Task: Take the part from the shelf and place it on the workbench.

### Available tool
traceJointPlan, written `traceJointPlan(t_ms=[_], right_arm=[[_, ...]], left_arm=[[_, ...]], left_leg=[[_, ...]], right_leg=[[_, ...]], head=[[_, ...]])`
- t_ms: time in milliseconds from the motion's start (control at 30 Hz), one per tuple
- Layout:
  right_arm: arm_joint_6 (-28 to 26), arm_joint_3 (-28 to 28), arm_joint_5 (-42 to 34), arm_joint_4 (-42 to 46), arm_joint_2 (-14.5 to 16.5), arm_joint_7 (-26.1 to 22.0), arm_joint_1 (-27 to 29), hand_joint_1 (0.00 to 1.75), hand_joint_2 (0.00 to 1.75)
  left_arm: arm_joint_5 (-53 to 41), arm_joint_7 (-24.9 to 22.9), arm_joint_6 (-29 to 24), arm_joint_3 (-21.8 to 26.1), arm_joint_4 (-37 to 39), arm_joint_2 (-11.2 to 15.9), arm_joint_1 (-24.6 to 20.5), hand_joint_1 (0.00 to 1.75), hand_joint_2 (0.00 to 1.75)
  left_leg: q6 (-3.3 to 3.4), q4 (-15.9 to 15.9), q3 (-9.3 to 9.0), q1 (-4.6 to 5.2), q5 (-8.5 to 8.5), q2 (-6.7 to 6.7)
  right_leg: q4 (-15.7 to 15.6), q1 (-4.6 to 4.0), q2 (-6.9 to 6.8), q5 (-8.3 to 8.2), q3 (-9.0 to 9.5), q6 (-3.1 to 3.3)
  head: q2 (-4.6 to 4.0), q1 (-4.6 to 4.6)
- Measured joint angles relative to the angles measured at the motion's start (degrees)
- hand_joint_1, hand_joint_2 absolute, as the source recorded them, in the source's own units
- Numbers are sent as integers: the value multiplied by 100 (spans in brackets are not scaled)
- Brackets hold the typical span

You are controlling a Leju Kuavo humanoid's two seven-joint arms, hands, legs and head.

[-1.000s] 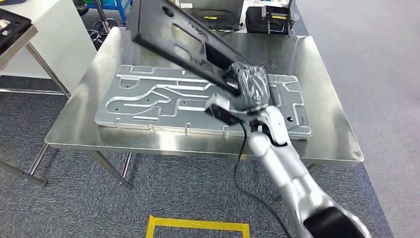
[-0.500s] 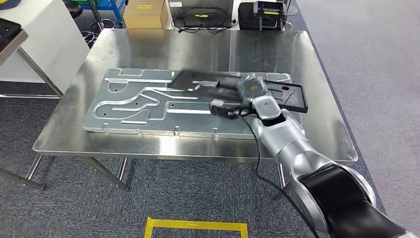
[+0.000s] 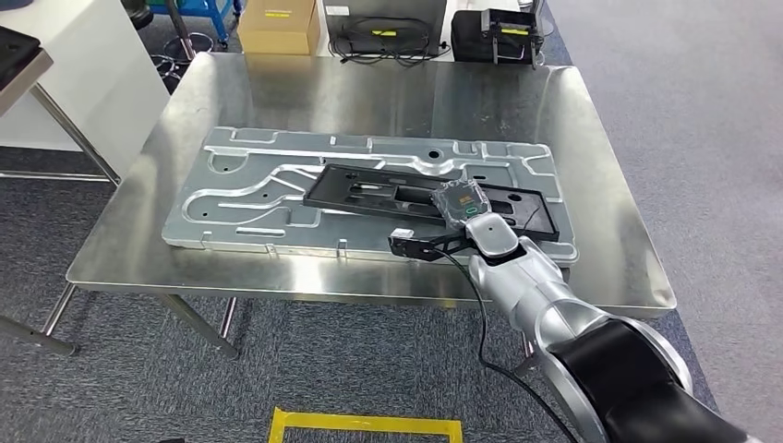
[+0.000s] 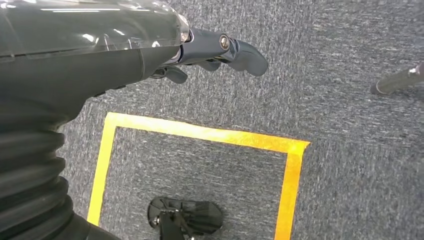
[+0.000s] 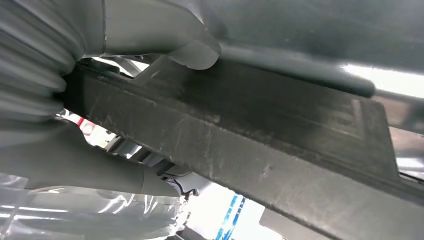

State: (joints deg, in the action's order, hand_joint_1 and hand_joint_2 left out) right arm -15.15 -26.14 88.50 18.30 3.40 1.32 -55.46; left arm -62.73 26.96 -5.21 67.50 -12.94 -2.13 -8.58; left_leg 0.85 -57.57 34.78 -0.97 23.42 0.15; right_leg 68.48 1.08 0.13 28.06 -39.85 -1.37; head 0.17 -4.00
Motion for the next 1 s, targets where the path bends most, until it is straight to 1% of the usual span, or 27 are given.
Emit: traceJointPlan(t_ms=[33, 67, 100, 167, 200, 233, 267, 300, 333, 367, 400, 433, 467, 500, 533, 567, 600, 633, 733, 767, 800, 833, 867, 900, 933, 967, 1000], right_arm=[[-23, 0, -9, -12, -4, -12, 4, 169, 175], [-39, 0, -16, -21, -6, -23, 6, 127, 131], [-44, 0, -20, -26, -5, -32, 7, 85, 87], [-44, 0, -23, -34, -4, -42, 13, 0, 0], [-54, 0, -30, -40, -4, -41, 17, 0, 0], [-85, 0, -48, -47, -4, -39, 22, 0, 0], [-146, 1, -78, -54, -4, -36, 30, 0, 0], [-245, 5, -121, -58, -5, -40, 47, 0, 0], [-379, 17, -173, -60, -11, -63, 74, 0, 0], [-553, 37, -224, -62, -19, -109, 111, 0, 0], [-781, 66, -267, -62, -28, -177, 156, 0, 0], [-1029, 97, -298, -59, -37, -254, 205, 0, 0], [-1322, 131, -313, -47, -39, -336, 256, 0, 0], [-1631, 163, -306, -19, -36, -413, 305, 0, 0], [-1897, 188, -286, 20, -26, -470, 344, 0, 0], [-2128, 211, -261, 62, -11, -513, 370, 0, 0], [-2273, 228, -235, 102, 8, -533, 385, 0, 0], [-2344, 240, -219, 131, 25, -538, 395, 0, 0], [-2410, 301, -250, 321, 50, -750, 484, 0, 0], [-2428, 348, -304, 489, 58, -931, 544, 0, 0], [-2444, 411, -385, 705, 72, -1147, 615, 0, 0], [-2462, 480, -489, 930, 89, -1364, 698, 0, 0], [-2476, 558, -628, 1165, 115, -1597, 788, 0, 0], [-2486, 641, -799, 1408, 141, -1837, 901, 0, 0], [-2492, 722, -982, 1660, 162, -2070, 1036, 0, 0], [-2494, 809, -1187, 1952, 185, -2313, 1183, 0, 0], [-2495, 895, -1396, 2260, 208, -2548, 1336, 0, 0]], left_arm=[[3, 15, -16, -7, 0, -1, 4, 0, 175], [6, 24, -27, -13, 0, -1, 6, 0, 175], [8, 29, -32, -17, 0, 0, 6, 0, 175], [11, 37, -43, -24, 0, 1, 7, 0, 175], [5, 34, -55, -30, 0, 3, 9, 0, 175], [-3, 29, -70, -40, 0, 5, 11, 0, 131], [-14, 24, -83, -56, 0, 8, 13, 0, 87], [-33, 18, -87, -76, 0, 10, 15, 0, 44], [-49, 2, -85, -95, 0, 10, 16, 0, 0], [-67, -36, -79, -112, 0, 10, 17, 0, 0], [-90, -90, -75, -130, 0, 10, 19, 0, 0], [-106, -152, -75, -146, 0, 10, 19, 0, 0], [-118, -208, -75, -169, 0, 10, 17, 0, 0], [-124, -247, -74, -195, 0, 10, 11, 0, 0], [-118, -270, -74, -217, 0, 10, 3, 0, 0], [-114, -287, -74, -237, 0, 9, -7, 0, 0], [-108, -297, -75, -248, 0, 8, -16, 0, 0], [-102, -301, -75, -255, 0, 7, -21, 0, 0], [-68, -305, -75, -271, 0, 2, -19, 0, 0], [-46, -307, -75, -276, 0, -1, -19, 0, 0], [-24, -309, -75, -280, 0, -3, -18, 0, 0], [-2, -311, -75, -282, 0, -4, -16, 0, 0], [20, -313, -74, -283, 0, -4, -13, 0, 0], [44, -316, -75, -283, 0, -3, -10, 0, 0], [69, -321, -75, -283, 0, -4, -4, 0, 0], [95, -331, -75, -283, 0, -7, 3, 0, 0], [126, -341, -75, -282, 0, -10, 13, 0, 0]], left_leg=[[-22, -8, -18, 2, 16, -3], [-50, -17, -28, 8, 29, -9], [-82, -22, -33, 16, 39, -14], [-151, -12, -44, 21, 45, -21], [-184, -14, -43, 11, 53, -21], [-212, -61, -27, 0, 94, -20], [-234, -202, 31, -9, 191, -20], [-251, -468, 146, -17, 353, -19], [-263, -836, 303, -19, 555, -19], [-275, -1244, 483, -20, 744, -18], [-284, -1570, 628, -21, 862, -18], [-288, -1708, 685, -21, 869, -18], [-286, -1622, 637, -22, 769, -18], [-277, -1309, 483, -22, 583, -17], [-262, -879, 280, -22, 393, -17], [-243, -504, 97, -13, 264, -17], [-214, -241, -27, -5, 189, -20], [-186, -123, -80, 6, 178, -24], [-82, -86, -86, 13, 157, -35], [-45, -65, -92, 5, 142, -35], [-16, -45, -98, -5, 129, -31], [3, -36, -102, -10, 125, -27], [14, -34, -101, -9, 127, -23], [21, -36, -102, -8, 130, -22], [25, -37, -105, -7, 136, -25], [26, -41, -110, -7, 142, -33], [22, -46, -119, -7, 151, -44]], right_leg=[[-431, 3, -14, -175, 207, 10], [-773, -5, -18, -297, 371, 27], [-966, -18, -19, -342, 461, 47], [-1034, -54, -7, -341, 491, 100], [-1046, -49, -8, -350, 501, 137], [-1062, -42, -9, -362, 513, 177], [-1080, -31, -12, -376, 522, 217], [-1094, -21, -16, -385, 530, 249], [-1095, -29, -17, -383, 530, 266], [-1094, -38, -18, -380, 529, 278], [-1093, -46, -16, -378, 530, 280], [-1089, -52, -11, -377, 530, 282], [-1083, -54, -2, -375, 532, 281], [-1071, -54, 10, -371, 534, 274], [-1055, -53, 25, -361, 531, 260], [-1032, -63, 40, -350, 521, 239], [-1014, -72, 55, -344, 508, 212], [-1004, -81, 65, -341, 496, 184], [-997, -74, 66, -332, 487, 88], [-918, -67, 57, -266, 451, 56], [-729, -60, 49, -142, 366, 30], [-423, -49, 38, 30, 225, 11], [-32, -46, 31, 217, 39, -4], [351, -39, 26, 357, -146, -16], [599, -33, 22, 407, -275, -23], [635, -31, 18, 346, -306, -20], [438, -30, 16, 185, -225, -6]], head=[[0, 0], [0, 0], [0, -1], [0, -1], [0, -1], [0, -1], [0, -1], [0, -2], [0, -2], [0, -2], [0, -2], [0, -2], [0, -2], [0, -2], [0, -2], [0, -2], [0, -2], [0, -2], [0, -1], [0, -1], [0, -1], [0, 0], [0, 0], [0, 0], [0, 0], [0, 0], [0, 0]])
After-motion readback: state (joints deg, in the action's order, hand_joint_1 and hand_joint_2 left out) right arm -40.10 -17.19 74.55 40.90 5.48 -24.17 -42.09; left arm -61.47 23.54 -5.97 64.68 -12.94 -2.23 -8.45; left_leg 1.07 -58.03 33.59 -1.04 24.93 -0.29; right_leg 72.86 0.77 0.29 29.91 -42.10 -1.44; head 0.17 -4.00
